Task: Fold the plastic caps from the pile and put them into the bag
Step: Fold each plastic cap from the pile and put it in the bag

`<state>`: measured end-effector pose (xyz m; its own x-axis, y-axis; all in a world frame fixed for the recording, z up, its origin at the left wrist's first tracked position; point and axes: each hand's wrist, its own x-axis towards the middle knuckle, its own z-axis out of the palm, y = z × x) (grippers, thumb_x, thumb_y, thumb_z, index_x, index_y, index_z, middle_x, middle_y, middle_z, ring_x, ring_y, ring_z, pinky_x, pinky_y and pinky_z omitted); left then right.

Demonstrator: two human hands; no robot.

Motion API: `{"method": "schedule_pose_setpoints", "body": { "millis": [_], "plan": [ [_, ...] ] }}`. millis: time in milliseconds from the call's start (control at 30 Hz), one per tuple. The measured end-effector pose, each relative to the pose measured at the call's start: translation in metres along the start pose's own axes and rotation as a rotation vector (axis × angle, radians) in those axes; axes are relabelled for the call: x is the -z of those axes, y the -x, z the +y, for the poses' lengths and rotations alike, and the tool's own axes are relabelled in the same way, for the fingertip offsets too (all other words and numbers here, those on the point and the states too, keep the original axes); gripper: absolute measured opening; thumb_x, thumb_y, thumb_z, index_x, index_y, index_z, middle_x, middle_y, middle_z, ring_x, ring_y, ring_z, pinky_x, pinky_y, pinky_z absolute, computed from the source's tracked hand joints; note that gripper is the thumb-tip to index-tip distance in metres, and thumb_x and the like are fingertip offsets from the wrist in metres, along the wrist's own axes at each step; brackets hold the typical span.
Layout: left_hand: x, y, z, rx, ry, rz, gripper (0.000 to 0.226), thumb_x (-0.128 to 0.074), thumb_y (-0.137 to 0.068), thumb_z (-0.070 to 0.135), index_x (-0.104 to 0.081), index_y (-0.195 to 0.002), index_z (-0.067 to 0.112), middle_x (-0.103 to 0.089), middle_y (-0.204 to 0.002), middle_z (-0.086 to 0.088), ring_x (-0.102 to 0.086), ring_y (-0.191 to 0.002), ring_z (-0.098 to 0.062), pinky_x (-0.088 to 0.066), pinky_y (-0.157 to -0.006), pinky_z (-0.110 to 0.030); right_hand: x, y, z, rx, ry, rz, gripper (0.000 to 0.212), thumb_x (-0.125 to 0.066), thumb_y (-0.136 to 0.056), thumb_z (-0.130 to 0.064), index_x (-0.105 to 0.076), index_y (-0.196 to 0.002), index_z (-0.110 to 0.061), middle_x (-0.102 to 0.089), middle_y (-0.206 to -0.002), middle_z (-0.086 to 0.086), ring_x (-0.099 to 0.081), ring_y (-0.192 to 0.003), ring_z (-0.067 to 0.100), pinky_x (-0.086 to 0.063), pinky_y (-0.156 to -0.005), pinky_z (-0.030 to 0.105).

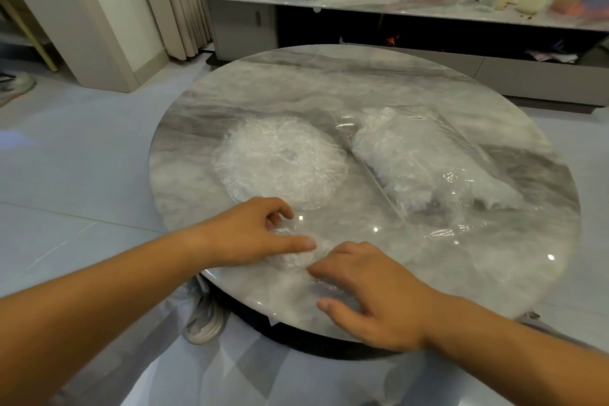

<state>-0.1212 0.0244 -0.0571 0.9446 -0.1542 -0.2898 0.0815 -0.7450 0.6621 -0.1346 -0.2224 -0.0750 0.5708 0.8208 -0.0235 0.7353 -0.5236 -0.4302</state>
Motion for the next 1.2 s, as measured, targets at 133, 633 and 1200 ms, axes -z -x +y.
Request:
{"method": "schedule_pose_setpoints", "body": {
  "millis": [133,633,1200],
  "plan": [
    [-0.011,-0.005,0.008,0.080,-0.190,0.075,0.078,-0.058,-0.061,0.091,-0.057,-0.112,0.032,-0.058,-0.096,0.014,-0.059,-0.086,-0.005,-0.048,-0.073,-0.025,-0.003,0.004,-0.001,0.050,0.110,-0.017,0.046,-0.045,-0.098,-0.050,-0.056,-0.134,-0.025,-0.062,-0.125,-0.013,-0.048,-0.117,0.010,-0.035,-0.102,0.030],
    [-0.026,-0.007,0.000,0.107,-0.151,0.242,0.045,-0.068,-0.081,0.063,-0.058,-0.080,0.019,-0.058,-0.072,0.010,-0.055,-0.066,-0.007,-0.047,-0.065,-0.028,-0.001,0.005,-0.010,0.012,0.184,0.151,0.035,-0.051,-0.098,-0.045,-0.065,-0.120,-0.022,-0.059,-0.128,-0.005,-0.051,-0.109,0.014,-0.037,-0.092,0.029],
    [-0.019,-0.001,0.016,0.363,0.698,-0.022,0.031,-0.069,-0.093,0.035,-0.055,-0.077,0.013,-0.052,-0.060,-0.004,-0.053,-0.048,-0.014,-0.048,-0.047,-0.026,-0.010,-0.002,-0.004,0.005,0.080,-0.018,0.044,-0.040,-0.099,-0.051,-0.059,-0.129,-0.026,-0.053,-0.130,-0.012,-0.048,-0.110,0.012,-0.041,-0.099,0.032]
  ]
}}
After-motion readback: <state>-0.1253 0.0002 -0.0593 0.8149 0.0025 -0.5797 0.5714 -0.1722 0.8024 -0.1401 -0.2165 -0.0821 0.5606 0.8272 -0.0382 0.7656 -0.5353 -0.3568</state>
